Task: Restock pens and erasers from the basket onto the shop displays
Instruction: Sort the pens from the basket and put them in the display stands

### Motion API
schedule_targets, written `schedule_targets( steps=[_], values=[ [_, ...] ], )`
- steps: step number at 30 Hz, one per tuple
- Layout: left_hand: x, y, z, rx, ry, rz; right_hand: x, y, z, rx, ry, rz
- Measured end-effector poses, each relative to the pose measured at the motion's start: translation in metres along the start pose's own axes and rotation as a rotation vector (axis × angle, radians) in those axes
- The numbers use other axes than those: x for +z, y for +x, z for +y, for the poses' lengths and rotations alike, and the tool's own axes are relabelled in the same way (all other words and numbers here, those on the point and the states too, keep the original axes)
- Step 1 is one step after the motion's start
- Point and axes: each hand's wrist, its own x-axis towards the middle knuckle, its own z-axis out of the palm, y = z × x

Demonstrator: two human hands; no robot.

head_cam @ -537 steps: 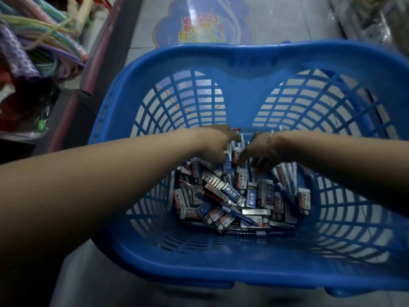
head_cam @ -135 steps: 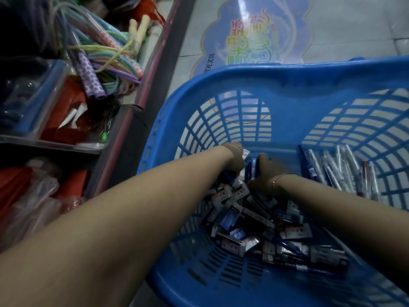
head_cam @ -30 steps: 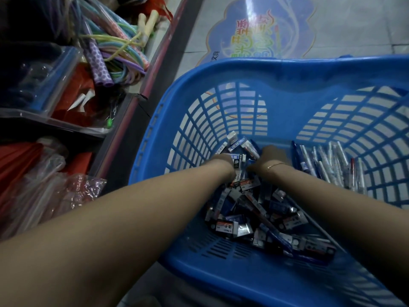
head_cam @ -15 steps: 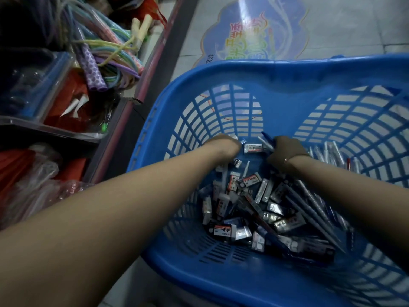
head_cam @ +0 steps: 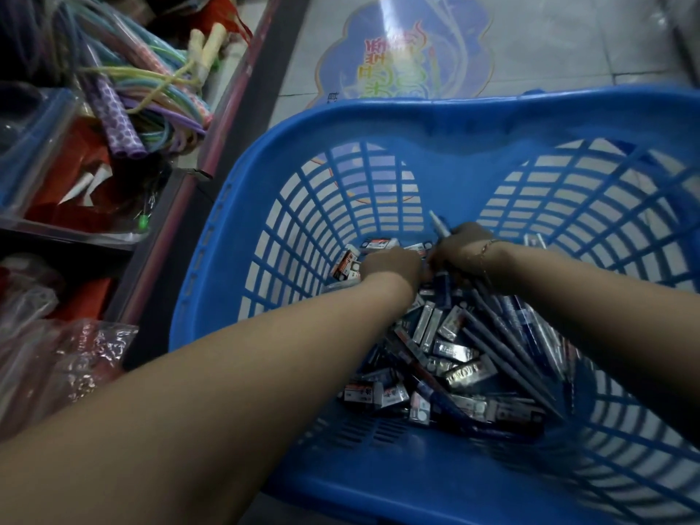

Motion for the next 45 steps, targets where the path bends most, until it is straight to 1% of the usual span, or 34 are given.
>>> schedule_targets(
  steps=[1,3,5,8,9,11,12,13,15,17,19,20,21,22,23,24,25,26,27,29,30,32,33,35,36,38,39,40,41,43,44,45],
  values=[
    [-0.002,-0.001,0.001,-0.009,0.013,-0.012,-0.002,0.001,0.000,0.007,0.044,0.029],
    [-0.012,-0.001,0.000,-0.034,-0.037,-0.029,-0.006,0.000,0.000,0.033,0.131,0.015],
    [-0.033,0.000,-0.005,-0.033,-0.161,-0.032,-0.006,-0.003,0.002,0.034,0.264,-0.026],
    [-0.072,-0.005,-0.018,0.033,-0.427,0.009,-0.006,-0.011,0.003,-0.043,0.363,-0.060],
    [-0.080,-0.008,-0.021,0.059,-0.583,0.011,-0.006,-0.015,0.001,-0.064,0.452,-0.123],
    [-0.087,-0.019,-0.019,0.061,-0.943,-0.011,-0.008,-0.023,-0.005,-0.077,0.713,-0.325],
    [-0.086,-0.022,-0.014,0.047,-1.086,0.007,-0.009,-0.027,-0.008,-0.083,0.809,-0.431],
    [-0.082,-0.024,-0.008,0.018,-1.179,0.044,-0.010,-0.031,-0.012,-0.090,0.862,-0.505],
    [-0.073,-0.020,0.005,-0.045,-1.252,0.124,-0.015,-0.036,-0.016,-0.093,0.866,-0.558],
    [-0.066,-0.017,0.014,-0.066,-1.224,0.115,-0.024,-0.039,-0.013,-0.049,0.779,-0.547],
    [-0.057,-0.011,0.017,-0.033,-1.165,0.026,-0.037,-0.042,-0.004,0.006,0.655,-0.496],
    [-0.053,-0.008,0.016,-0.030,-1.123,-0.027,-0.045,-0.042,0.002,0.035,0.547,-0.416],
    [-0.045,-0.006,0.012,-0.011,-1.051,-0.041,-0.051,-0.043,0.009,0.057,0.402,-0.293],
    [-0.037,-0.006,0.007,0.052,-0.919,-0.011,-0.056,-0.041,0.016,0.066,0.232,-0.142],
    [-0.028,-0.007,0.002,0.165,-0.717,0.044,-0.060,-0.038,0.024,0.061,0.049,0.009],
    [-0.019,-0.008,-0.003,0.302,-0.483,0.099,-0.062,-0.035,0.033,0.046,-0.133,0.135],
    [-0.010,-0.009,-0.006,0.441,-0.279,0.131,-0.061,-0.031,0.040,0.040,-0.302,0.216],
    [-0.001,-0.010,-0.006,0.564,-0.132,0.140,-0.059,-0.027,0.048,0.052,-0.456,0.251],
    [0.007,-0.009,-0.005,0.645,-0.040,0.129,-0.056,-0.024,0.054,0.062,-0.579,0.260],
    [0.018,-0.005,0.001,0.688,0.070,0.100,-0.050,-0.018,0.064,0.039,-0.785,0.266],
    [0.019,-0.003,0.004,0.686,0.135,0.116,-0.049,-0.014,0.068,0.012,-0.872,0.289],
    [0.018,0.002,0.005,0.682,0.274,0.200,-0.048,-0.007,0.076,-0.028,-1.022,0.342],
    [0.016,0.004,0.004,0.666,0.342,0.231,-0.049,-0.007,0.079,-0.019,-1.072,0.357],
    [0.011,0.007,-0.001,0.576,0.449,0.222,-0.049,-0.007,0.080,0.033,-1.110,0.366],
    [0.010,0.007,-0.004,0.512,0.464,0.199,-0.047,-0.007,0.079,0.055,-1.102,0.371],
    [0.007,0.005,-0.007,0.412,0.417,0.150,-0.045,-0.011,0.074,0.068,-1.085,0.383],
    [0.006,0.002,-0.007,0.413,0.404,0.143,-0.045,-0.013,0.072,0.033,-1.100,0.406],
    [0.004,0.000,-0.005,0.458,0.396,0.157,-0.044,-0.014,0.071,-0.026,-1.139,0.435],
    [0.005,-0.002,-0.003,0.540,0.369,0.184,-0.045,-0.014,0.070,-0.074,-1.167,0.449],
    [0.007,-0.010,0.003,0.696,0.217,0.187,-0.047,-0.012,0.069,-0.082,-1.067,0.419],
    [0.009,-0.015,0.007,0.710,0.131,0.143,-0.047,-0.011,0.070,-0.065,-0.998,0.397],
    [0.012,-0.018,0.011,0.679,0.071,0.088,-0.049,-0.010,0.071,-0.067,-0.955,0.389]
  ],
)
